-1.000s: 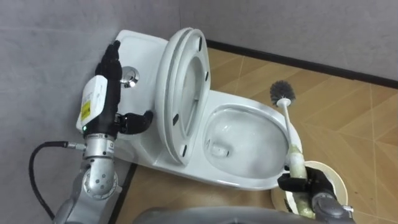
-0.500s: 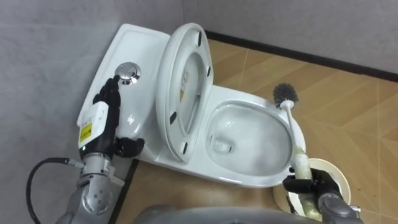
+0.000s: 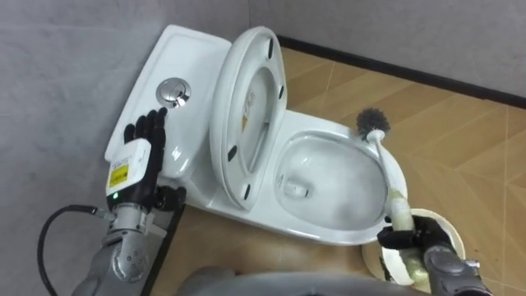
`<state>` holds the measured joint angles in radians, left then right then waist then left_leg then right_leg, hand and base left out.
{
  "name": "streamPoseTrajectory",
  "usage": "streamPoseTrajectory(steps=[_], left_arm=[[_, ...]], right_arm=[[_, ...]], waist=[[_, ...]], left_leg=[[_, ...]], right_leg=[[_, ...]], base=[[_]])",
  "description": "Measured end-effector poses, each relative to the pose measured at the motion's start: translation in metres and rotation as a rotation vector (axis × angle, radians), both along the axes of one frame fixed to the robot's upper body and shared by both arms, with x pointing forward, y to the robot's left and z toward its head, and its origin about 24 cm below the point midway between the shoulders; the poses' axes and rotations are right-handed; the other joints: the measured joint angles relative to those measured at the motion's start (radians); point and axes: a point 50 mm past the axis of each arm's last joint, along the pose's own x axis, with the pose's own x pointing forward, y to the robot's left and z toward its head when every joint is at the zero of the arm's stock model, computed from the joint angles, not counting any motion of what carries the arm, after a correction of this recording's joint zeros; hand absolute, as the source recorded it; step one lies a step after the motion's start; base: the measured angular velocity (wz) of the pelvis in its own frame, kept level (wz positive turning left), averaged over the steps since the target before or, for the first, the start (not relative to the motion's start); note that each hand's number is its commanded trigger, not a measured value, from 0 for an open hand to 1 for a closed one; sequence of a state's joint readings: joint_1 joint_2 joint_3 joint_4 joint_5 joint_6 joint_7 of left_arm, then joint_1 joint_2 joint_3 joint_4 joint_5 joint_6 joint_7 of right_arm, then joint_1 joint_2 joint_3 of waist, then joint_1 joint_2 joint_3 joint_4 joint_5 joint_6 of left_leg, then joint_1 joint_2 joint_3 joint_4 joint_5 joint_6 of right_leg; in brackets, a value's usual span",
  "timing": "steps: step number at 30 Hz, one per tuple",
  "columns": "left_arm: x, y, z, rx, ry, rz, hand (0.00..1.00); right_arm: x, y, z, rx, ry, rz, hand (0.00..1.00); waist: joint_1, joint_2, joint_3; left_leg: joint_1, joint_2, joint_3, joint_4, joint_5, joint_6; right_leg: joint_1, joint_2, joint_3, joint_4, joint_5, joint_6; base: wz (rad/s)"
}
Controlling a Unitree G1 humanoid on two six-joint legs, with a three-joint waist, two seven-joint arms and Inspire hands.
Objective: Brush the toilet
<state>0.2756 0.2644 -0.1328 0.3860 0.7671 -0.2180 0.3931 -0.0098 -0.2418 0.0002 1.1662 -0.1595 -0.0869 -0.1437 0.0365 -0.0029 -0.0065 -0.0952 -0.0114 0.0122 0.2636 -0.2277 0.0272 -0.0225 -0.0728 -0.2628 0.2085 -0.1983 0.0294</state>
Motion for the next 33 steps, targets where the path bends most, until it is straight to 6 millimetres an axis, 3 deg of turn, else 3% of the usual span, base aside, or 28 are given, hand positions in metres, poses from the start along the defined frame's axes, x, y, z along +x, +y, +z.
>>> streamPoseTrajectory(steps=[5, 6, 8, 10, 13, 16, 19, 22, 27, 33], left_arm=[[0.02, 0.0, -0.002, 0.029, -0.018, -0.019, 0.0], [0.025, 0.0, 0.0, 0.032, -0.024, -0.023, 0.0], [0.046, -0.004, 0.009, 0.049, -0.071, -0.062, 0.0], [0.059, -0.004, 0.018, 0.06, -0.108, -0.082, 0.0], [0.073, -0.004, 0.028, 0.074, -0.152, -0.103, 0.0], [0.081, -0.007, 0.036, 0.091, -0.191, -0.126, 0.0], [0.084, -0.01, 0.043, 0.108, -0.228, -0.158, 0.0], [0.083, -0.011, 0.045, 0.105, -0.257, -0.151, 0.0], [0.084, -0.011, 0.047, 0.108, -0.274, -0.149, 0.0], [0.093, -0.016, 0.049, 0.116, -0.278, -0.159, 0.0]], right_arm=[[0.036, -0.011, 0.017, -0.208, -0.017, 0.253, 1.0], [0.04, -0.012, 0.02, -0.232, -0.021, 0.279, 1.0], [0.055, -0.019, 0.029, -0.338, -0.029, 0.374, 1.0], [0.065, -0.022, 0.036, -0.408, -0.036, 0.44, 1.0], [0.074, -0.023, 0.043, -0.508, -0.048, 0.531, 1.0], [0.07, -0.023, 0.042, -0.59, 0.003, 0.664, 1.0], [0.053, -0.022, 0.032, -0.638, 0.118, 0.826, 1.0], [0.038, -0.025, 0.027, -0.644, 0.178, 0.852, 1.0], [0.037, -0.045, 0.037, -0.735, 0.226, 0.886, 1.0], [0.039, -0.058, 0.047, -0.856, 0.258, 0.978, 1.0]], waist=[[0.008, 0.03, 0.0051], [0.011, 0.031, 0.0061], [0.03, 0.03, 0.0205], [0.04, 0.025, 0.0272], [0.049, 0.021, 0.0307], [0.054, 0.02, 0.0303], [0.077, 0.024, 0.028], [0.086, 0.027, 0.0261], [0.079, 0.025, 0.0278], [0.081, 0.032, 0.0275]], left_leg=[[-0.091, -0.004, -0.009, 0.023, 0.021, 0.002], [-0.109, -0.005, -0.01, 0.033, 0.023, 0.002], [-0.181, -0.005, -0.014, 0.08, 0.023, 0.002], [-0.239, -0.002, -0.017, 0.116, 0.024, 0.0], [-0.313, 0.0, -0.022, 0.157, 0.024, -0.001], [-0.366, -0.002, -0.024, 0.182, 0.027, 0.001], [-0.411, -0.004, -0.026, 0.191, 0.03, 0.003], [-0.442, -0.007, -0.018, 0.202, 0.029, 0.003], [-0.462, -0.019, -0.016, 0.222, 0.029, 0.003], [-0.477, -0.017, -0.024, 0.243, 0.029, 0.002]], right_leg=[[-0.118, -0.021, -0.037, 0.085, -0.002, -0.004], [-0.133, -0.025, -0.042, 0.096, -0.004, -0.007], [-0.196, -0.031, -0.05, 0.142, -0.012, -0.019], [-0.244, -0.032, -0.055, 0.163, -0.015, -0.028], [-0.311, -0.038, -0.06, 0.198, -0.023, -0.038], [-0.363, -0.047, -0.068, 0.227, -0.025, -0.041], [-0.41, -0.05, -0.063, 0.251, -0.024, -0.042], [-0.454, -0.06, -0.056, 0.28, -0.03, -0.045], [-0.485, -0.085, -0.063, 0.327, -0.056, -0.048], [-0.487, -0.083, -0.07, 0.33, -0.065, -0.05]], base=[[0.01], [0.05], [0.14], [0.11], [0.07], [0.05], [0.02], [-0.04], [0.07], [0.08]])
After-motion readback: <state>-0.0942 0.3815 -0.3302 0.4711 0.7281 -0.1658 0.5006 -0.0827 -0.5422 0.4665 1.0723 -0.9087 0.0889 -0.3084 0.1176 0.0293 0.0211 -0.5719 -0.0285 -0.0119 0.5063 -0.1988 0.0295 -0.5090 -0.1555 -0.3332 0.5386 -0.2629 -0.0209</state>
